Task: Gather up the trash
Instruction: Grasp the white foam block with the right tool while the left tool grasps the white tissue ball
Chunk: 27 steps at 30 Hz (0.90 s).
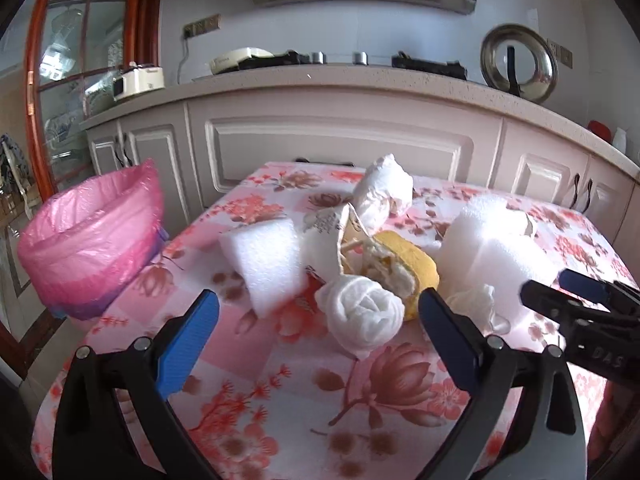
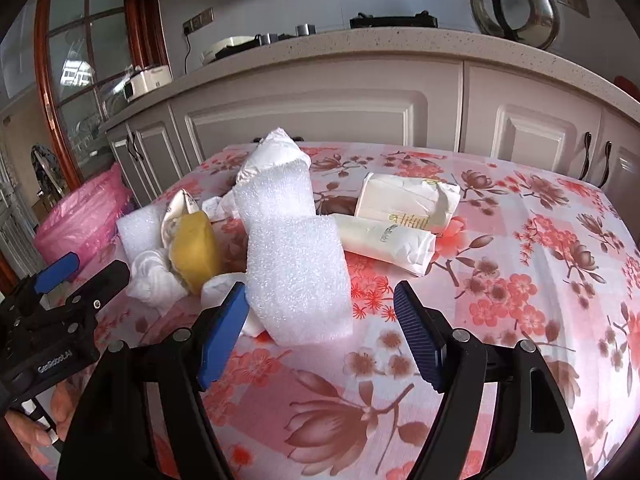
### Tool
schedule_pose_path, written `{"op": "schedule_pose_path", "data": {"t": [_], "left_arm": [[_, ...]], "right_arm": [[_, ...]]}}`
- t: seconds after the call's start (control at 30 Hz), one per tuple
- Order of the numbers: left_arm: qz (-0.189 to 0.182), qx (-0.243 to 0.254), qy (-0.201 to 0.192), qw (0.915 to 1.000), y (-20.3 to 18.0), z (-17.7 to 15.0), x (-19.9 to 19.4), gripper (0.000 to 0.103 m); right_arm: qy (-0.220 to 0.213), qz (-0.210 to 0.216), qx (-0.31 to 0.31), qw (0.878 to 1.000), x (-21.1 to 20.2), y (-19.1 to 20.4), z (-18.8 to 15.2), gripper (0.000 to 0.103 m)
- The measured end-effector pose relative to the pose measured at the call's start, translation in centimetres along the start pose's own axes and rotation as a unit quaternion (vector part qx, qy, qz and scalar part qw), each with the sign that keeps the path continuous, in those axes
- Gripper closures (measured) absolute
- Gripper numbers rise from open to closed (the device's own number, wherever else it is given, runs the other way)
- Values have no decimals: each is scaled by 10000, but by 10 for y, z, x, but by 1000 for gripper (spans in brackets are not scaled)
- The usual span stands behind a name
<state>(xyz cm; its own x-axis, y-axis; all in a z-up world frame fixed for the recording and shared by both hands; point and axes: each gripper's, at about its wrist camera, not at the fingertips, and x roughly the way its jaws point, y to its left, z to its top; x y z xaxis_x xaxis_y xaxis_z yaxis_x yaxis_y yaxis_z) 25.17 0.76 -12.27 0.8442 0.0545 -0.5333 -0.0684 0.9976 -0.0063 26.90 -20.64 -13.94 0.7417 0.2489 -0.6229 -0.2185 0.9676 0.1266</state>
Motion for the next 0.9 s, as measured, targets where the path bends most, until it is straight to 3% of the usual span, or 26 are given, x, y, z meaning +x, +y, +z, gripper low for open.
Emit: {"op": "schedule_pose_path", "data": {"t": [0.1, 0.17, 0.33, 0.6, 0.63, 0.73, 0.9], "left_arm": [[5, -7, -46, 10000, 0, 1, 3, 11], [-16, -19, -11, 10000, -1, 1, 5, 12], [-35, -70, 137, 9999, -1, 3, 12, 15], [-45, 4, 697, 9976, -12, 4, 38, 33], [-49, 15, 760, 9971, -14, 5, 41, 36], [-209, 20, 957, 9952, -17, 2, 47, 66], [-294, -23, 813, 9963, -12, -2, 34, 72]], "right_arm": [[80, 36, 51, 9999, 5, 0, 1, 49], [84, 83, 98, 9999, 5, -2, 0, 53], [-122, 116, 63, 9998, -9, -5, 0, 55], [-307, 119, 231, 9992, -28, -13, 1, 55], [-310, 112, 204, 9992, -29, -12, 1, 55], [-334, 119, 165, 9992, -32, -11, 1, 55], [-388, 135, 138, 9991, -39, -11, -2, 55]]}}
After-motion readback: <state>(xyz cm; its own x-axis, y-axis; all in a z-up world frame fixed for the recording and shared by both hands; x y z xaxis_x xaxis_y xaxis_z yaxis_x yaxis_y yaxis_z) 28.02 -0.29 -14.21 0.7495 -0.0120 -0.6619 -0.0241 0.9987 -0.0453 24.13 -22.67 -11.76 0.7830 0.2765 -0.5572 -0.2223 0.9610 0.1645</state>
